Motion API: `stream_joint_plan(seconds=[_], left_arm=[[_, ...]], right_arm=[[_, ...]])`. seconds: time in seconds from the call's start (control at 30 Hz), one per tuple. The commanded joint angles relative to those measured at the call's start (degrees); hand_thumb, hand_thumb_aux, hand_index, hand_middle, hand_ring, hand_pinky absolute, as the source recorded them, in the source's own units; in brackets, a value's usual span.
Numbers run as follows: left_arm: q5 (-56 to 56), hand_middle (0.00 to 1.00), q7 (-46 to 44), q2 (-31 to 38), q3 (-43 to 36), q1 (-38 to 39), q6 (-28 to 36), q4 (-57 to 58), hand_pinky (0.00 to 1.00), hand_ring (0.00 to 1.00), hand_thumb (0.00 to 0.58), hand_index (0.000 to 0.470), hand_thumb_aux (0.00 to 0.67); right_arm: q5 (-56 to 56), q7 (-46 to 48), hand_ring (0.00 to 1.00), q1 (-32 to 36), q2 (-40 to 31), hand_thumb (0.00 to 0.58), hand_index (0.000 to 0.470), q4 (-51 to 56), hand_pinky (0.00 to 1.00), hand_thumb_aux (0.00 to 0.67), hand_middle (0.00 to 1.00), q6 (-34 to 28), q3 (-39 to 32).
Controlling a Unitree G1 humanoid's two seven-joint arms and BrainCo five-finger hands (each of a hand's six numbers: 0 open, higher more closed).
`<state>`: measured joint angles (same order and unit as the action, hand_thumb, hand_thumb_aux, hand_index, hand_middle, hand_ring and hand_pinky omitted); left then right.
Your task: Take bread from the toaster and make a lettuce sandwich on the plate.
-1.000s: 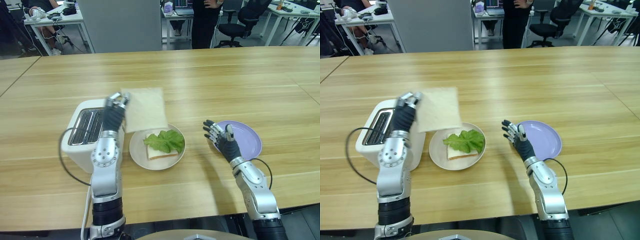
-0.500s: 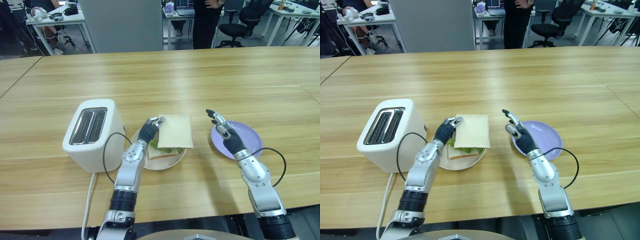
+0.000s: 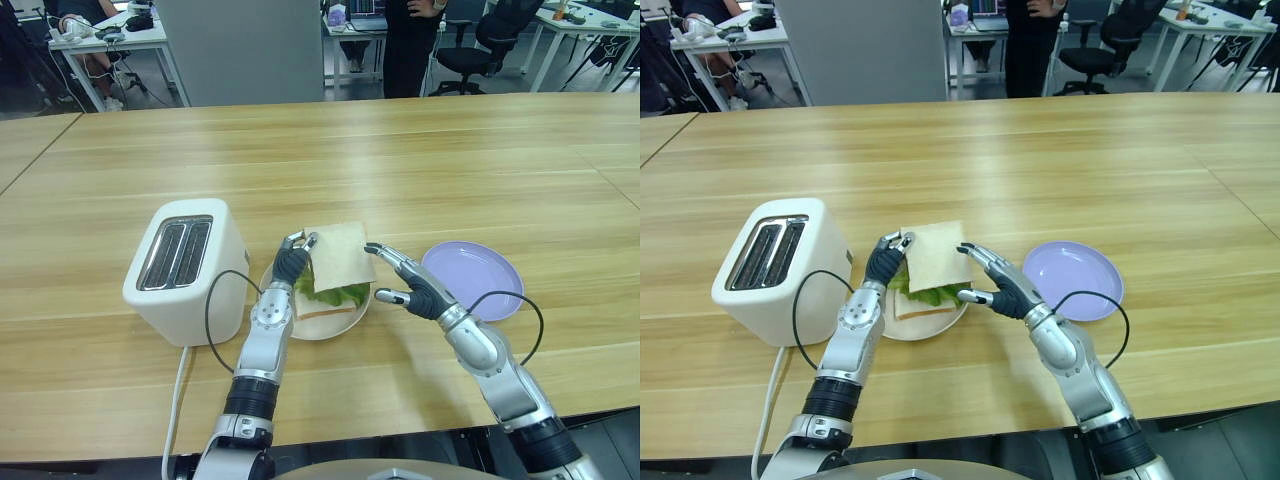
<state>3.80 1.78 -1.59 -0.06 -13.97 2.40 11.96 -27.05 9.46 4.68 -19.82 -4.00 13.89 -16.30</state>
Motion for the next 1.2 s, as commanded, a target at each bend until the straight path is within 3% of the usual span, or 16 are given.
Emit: stream_joint_plan(seconds=[0.03, 0.43, 0.87, 1.2], left_arm=[[0.91, 1.00, 0.19, 1.50, -0.08, 0.39, 2.77, -5.04, 1.00, 1.00, 0.580, 0.460, 0.670], [5.28, 1.00, 1.49, 3.94, -2.30, 0.71, 5.67, -0.83, 1.00, 1.00, 0.580, 0.460, 0.670], [5.13, 1.00, 3.70, 2.40, -2.60, 0.72, 1.44, 9.46, 1.00, 1.00, 0.580, 0.460, 0.670], [4.78, 1.00, 4.04, 2.85, -2.13, 0.20, 1.02, 9.22, 1.00, 1.00, 0.580, 0.460, 0.670]], right_arm=[[-1.43, 0.03, 0.00, 1.88, 0.45, 0.000, 0.000, 3.31, 0.00, 0.000, 0.00, 0.96, -1.75], [-8.26, -2.10, 0.00, 10.77, 2.18, 0.000, 0.000, 11.35, 0.00, 0.000, 0.00, 2.83, -6.48], [-12.00, -0.62, 0.00, 14.94, 1.88, 0.000, 0.000, 14.80, 0.00, 0.000, 0.00, 3.06, -10.03], [-16.60, -0.49, 0.00, 18.89, 1.84, 0.000, 0.000, 30.26, 0.00, 0.000, 0.00, 5.93, -17.18]])
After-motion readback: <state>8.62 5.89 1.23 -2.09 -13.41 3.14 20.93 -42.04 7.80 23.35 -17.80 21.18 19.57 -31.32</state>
